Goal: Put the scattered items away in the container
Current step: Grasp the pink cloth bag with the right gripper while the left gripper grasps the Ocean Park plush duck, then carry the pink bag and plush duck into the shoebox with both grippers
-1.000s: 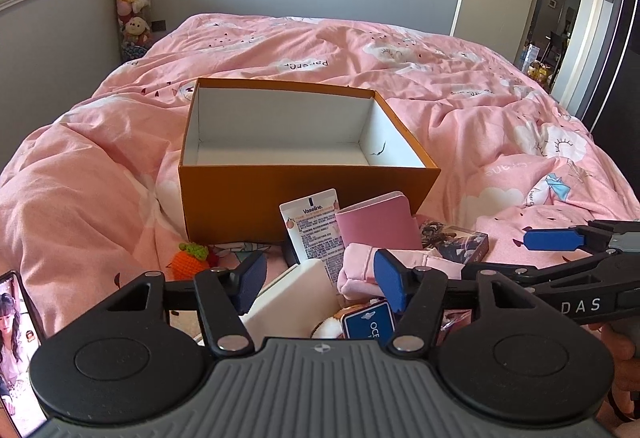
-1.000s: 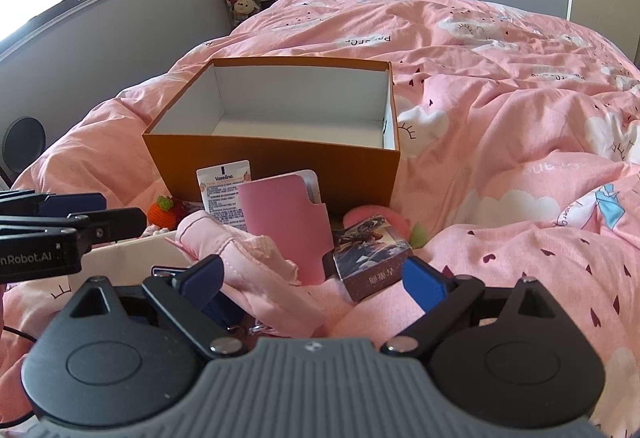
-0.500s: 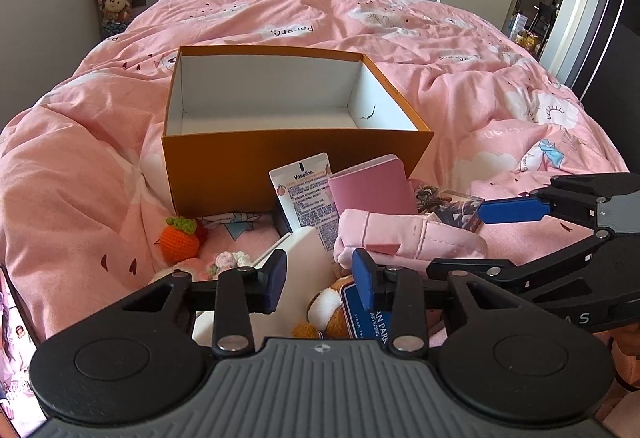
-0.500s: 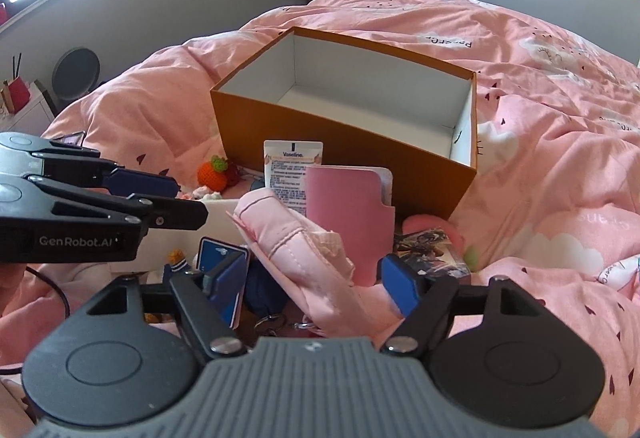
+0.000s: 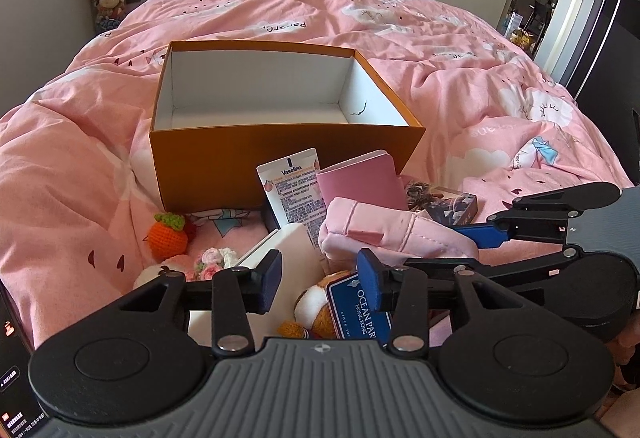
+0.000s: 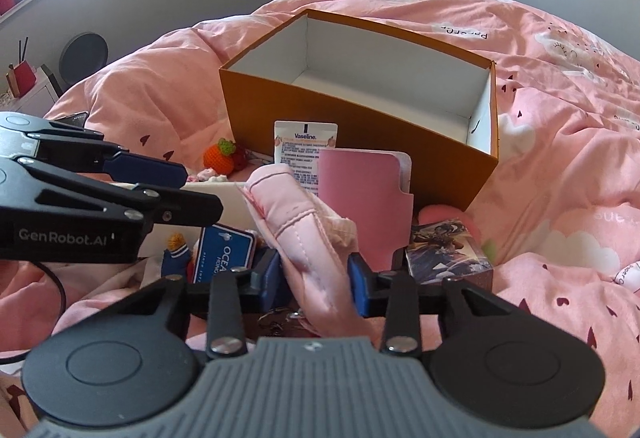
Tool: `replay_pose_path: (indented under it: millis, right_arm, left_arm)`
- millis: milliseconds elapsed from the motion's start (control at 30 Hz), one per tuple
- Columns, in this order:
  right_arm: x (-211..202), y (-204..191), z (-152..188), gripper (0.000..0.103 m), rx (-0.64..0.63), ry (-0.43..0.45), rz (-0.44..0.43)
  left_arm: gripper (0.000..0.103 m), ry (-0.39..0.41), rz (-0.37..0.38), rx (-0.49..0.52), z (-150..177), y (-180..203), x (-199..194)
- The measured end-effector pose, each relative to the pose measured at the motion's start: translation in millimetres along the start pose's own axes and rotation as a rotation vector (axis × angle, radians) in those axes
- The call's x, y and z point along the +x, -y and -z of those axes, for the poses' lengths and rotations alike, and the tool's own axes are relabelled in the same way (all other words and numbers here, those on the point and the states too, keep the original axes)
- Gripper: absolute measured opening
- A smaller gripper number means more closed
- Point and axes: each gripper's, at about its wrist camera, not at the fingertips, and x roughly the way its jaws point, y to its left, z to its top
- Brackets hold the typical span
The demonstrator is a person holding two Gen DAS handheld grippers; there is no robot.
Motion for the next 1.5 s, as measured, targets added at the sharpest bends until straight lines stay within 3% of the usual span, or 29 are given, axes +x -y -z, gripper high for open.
replay_pose_path:
  millis: [100, 200, 500, 667, 800, 933, 1067, 1200, 1367, 1500]
  right_arm:
    - [-4, 1, 0, 0.026, 0.015, 0.015, -0.024]
    - [-11, -1, 0, 0.023, -0.003, 0.034, -0.019]
    - [-46, 8, -10, 0.022, -0.003, 0.144, 0.049]
    - [-47, 21, -13, 0.023, 0.041, 0.151, 0.061]
    - [-45, 23, -14, 0.023, 0.05, 0.154, 0.061]
    - [-43, 23, -14, 0.023, 0.052, 0.159, 0.059]
    - [-43, 29, -13, 0.023, 0.067, 0.167, 0.044]
    - [-43, 36, -8, 0.023, 0.087, 0.172, 0.028]
    - [-40, 45, -4, 0.023, 0.11, 0.167, 0.009]
    - [-36, 50, -1, 0.023, 0.119, 0.157, -0.004]
  left_arm:
    - [0.05, 0.0, -0.002, -0.001, 0, -1, 0]
    - [0.052, 0.001, -0.003, -0.005, 0, -2, -1]
    - [0.058, 0.001, 0.036, -0.014, -2, -5, -4]
    - [0.058, 0.013, 0.048, -0.01, -2, -5, -3]
    - [0.058, 0.047, 0.106, 0.042, -1, -6, -4]
    - [0.06, 0.01, 0.178, 0.069, -1, -9, -3]
    - [0.074, -0.036, 0.221, 0.086, -3, -1, -2]
    - [0.074, -0.103, 0.18, 0.064, -2, 6, 8]
    - [0.074, -0.117, 0.103, 0.077, 2, 11, 19]
    - [0.061, -0.112, 0.067, 0.086, 4, 14, 26]
